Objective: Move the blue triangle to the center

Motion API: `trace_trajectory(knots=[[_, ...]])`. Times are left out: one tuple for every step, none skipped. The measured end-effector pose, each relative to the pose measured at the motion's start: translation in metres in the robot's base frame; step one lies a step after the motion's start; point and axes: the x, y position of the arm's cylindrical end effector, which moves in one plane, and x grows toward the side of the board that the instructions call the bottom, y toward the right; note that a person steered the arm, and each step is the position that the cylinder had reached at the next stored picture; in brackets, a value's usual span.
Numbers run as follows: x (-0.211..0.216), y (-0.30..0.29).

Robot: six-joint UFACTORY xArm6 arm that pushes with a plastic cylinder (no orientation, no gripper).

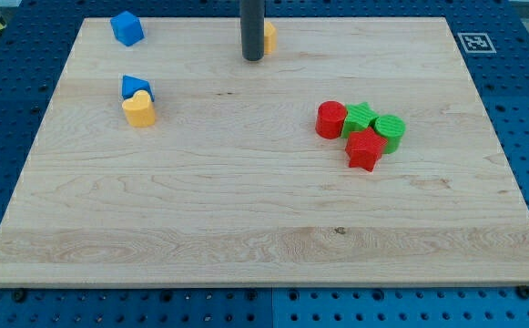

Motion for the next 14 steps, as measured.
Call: trace_trajectory(knots=[[-0.009, -0.001], [-0.018, -0.001], [-0.018, -0.002], [0.012, -0.006], [0.046, -0.024], [0.044, -0.052], [0.044, -0.056], [0.044, -0.057], [0.043, -0.09], [0.039, -0.133], [0.035, -0.179], [0.034, -0.229], [0.058, -0.245], [0.06, -0.245]])
